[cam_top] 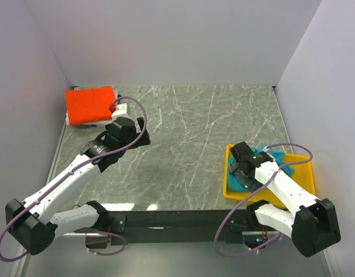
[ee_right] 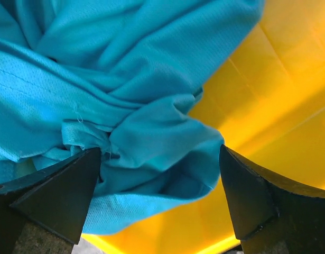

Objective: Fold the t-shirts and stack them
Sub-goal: Grab the tshirt from the pile

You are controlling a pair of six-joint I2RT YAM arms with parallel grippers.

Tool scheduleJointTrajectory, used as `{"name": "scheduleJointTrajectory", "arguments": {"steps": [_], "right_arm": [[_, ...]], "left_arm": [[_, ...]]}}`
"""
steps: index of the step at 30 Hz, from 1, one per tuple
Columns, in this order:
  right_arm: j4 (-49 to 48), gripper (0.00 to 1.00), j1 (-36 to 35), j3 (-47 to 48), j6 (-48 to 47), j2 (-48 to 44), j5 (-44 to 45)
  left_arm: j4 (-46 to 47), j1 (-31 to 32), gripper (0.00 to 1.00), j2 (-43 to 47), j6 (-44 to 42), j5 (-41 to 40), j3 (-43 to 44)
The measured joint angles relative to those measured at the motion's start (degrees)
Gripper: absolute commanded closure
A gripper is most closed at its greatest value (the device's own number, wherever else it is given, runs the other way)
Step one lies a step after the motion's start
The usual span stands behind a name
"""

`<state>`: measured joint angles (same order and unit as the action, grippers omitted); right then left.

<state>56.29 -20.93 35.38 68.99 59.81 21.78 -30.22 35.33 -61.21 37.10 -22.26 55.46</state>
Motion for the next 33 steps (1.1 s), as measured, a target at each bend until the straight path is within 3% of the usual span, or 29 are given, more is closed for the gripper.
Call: {"name": "scheduleJointTrajectory", "arguments": {"steps": [5,8,10,11,13,14,19,25,29,33], "right_arm": [[-4.22,0.11,2.16,-0.92,-1.75,1.84,-0.24],[-5.77,0.29,3.43,-1.11,-2.75,3.04,-0.26],[-6.29,0.49,4.35,-1.11,-3.69,3.39,-0.02],[-6.38,0.66,4.9,-1.09,-4.17,3.39,0.07],[-6.23,0.84,5.86,-0.76,-4.85,3.28,0.48],[-6.1,1.0,6.32,-0.48,-5.18,3.08,0.81],[-1.77,1.0,7.89,6.05,-6.62,-0.15,3.87],[1.4,1.0,8.13,25.38,-11.26,-4.79,9.66],[-4.35,1.0,8.22,35.1,-19.21,-8.94,9.16],[-12.15,1.0,8.22,38.97,-24.85,-10.43,3.72]], "left_arm": [[0.15,0.0,0.01,0.79,0.0,-0.07,0.0],[0.09,0.0,0.01,1.09,0.13,-0.11,0.0],[-0.13,0.0,0.01,1.09,0.26,-0.2,0.0],[-0.24,0.0,0.01,1.09,0.31,-0.28,0.0],[-0.57,0.0,0.01,1.11,0.63,-0.61,0.0],[-0.7,0.0,0.01,1.11,0.74,-0.76,0.0],[-1.36,0.0,0.01,1.11,1.77,-2.14,0.2],[-1.84,-0.02,0.0,0.7,2.86,-2.89,2.01],[-2.08,-0.07,0.0,-0.55,3.69,-3.69,3.74],[-2.71,-0.17,0.01,-1.42,4.63,-5.07,4.7]]}}
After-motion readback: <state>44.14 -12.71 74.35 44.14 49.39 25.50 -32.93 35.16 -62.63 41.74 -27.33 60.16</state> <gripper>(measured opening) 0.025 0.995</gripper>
